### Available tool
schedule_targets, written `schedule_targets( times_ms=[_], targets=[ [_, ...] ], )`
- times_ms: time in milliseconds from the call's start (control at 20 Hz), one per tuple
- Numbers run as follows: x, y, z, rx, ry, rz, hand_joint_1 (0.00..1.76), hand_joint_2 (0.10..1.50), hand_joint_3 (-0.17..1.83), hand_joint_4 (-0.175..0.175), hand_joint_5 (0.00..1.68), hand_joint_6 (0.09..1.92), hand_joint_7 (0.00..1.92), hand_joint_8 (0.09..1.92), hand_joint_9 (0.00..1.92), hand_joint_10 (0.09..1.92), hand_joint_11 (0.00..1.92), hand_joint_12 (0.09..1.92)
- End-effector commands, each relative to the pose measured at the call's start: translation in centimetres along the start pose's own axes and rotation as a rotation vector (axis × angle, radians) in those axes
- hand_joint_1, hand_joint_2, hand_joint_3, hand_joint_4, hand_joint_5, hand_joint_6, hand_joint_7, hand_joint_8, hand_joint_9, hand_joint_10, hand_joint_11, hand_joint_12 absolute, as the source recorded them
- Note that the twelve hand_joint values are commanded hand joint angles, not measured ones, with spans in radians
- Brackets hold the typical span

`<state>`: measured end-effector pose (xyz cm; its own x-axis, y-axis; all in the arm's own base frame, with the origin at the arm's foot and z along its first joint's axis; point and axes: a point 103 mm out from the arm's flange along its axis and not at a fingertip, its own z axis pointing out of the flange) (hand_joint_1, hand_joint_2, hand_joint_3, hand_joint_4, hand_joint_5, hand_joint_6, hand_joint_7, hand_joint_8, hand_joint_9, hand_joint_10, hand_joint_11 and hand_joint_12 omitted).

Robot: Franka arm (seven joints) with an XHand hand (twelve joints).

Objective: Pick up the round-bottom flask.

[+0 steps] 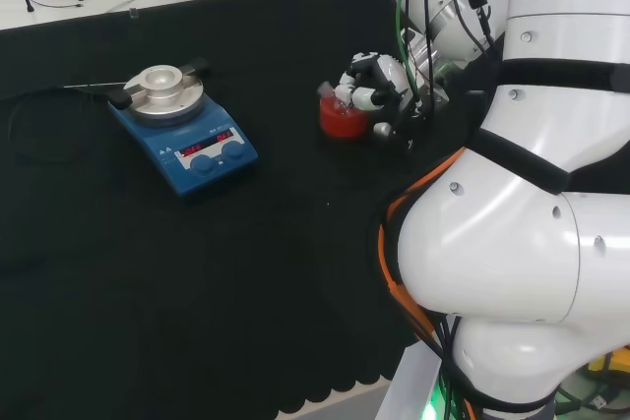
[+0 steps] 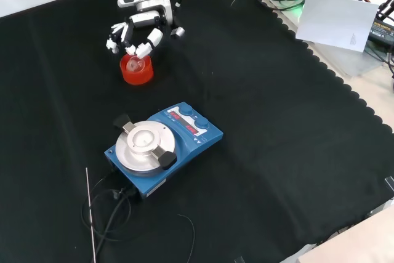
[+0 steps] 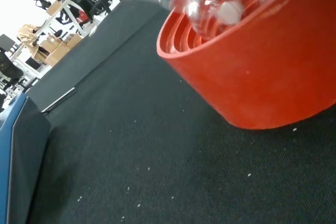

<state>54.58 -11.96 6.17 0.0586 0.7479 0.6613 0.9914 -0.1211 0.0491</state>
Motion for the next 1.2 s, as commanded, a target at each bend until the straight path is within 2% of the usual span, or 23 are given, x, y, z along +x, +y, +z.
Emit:
schedule_targets(
  times_ms=[50,150,250,350,400,550,800,1200],
  targets=[
    [0.4,0.0,-0.1,-0.018,-0.005,-0.007,1.06,0.81,0.55,0.175,1.05,1.01,0.44,0.54,0.61,0.54,0.03,1.42],
    [0.5,0.1,-0.2,-0.01,-0.002,-0.009,1.06,0.78,0.62,0.175,1.05,1.04,0.44,0.54,0.61,0.54,0.03,1.42],
    [0.6,0.3,-0.2,0.02,-0.015,-0.003,1.04,0.82,0.55,0.175,1.02,1.05,0.42,0.55,0.6,0.54,0.02,1.43],
    [1.0,0.5,-0.1,0.029,-0.049,-0.004,1.0,0.69,0.65,0.074,0.84,1.03,0.38,0.55,0.56,0.55,0.0,1.4],
    [1.2,0.6,-0.1,0.043,-0.067,-0.001,0.98,0.63,0.72,0.043,0.79,1.02,0.36,0.55,0.54,0.56,0.0,1.39],
    [1.9,1.0,0.1,0.067,-0.098,-0.002,0.96,0.55,0.79,0.004,0.71,1.0,0.33,0.56,0.51,0.57,0.0,1.35],
    [2.5,1.4,0.8,0.092,-0.134,0.007,0.95,0.53,0.79,-0.012,0.64,0.96,0.3,0.56,0.48,0.58,0.0,1.31],
    [2.7,2.0,1.5,0.106,-0.163,0.016,0.95,0.53,0.78,-0.012,0.63,0.95,0.29,0.56,0.47,0.58,0.0,1.3]
  ],
)
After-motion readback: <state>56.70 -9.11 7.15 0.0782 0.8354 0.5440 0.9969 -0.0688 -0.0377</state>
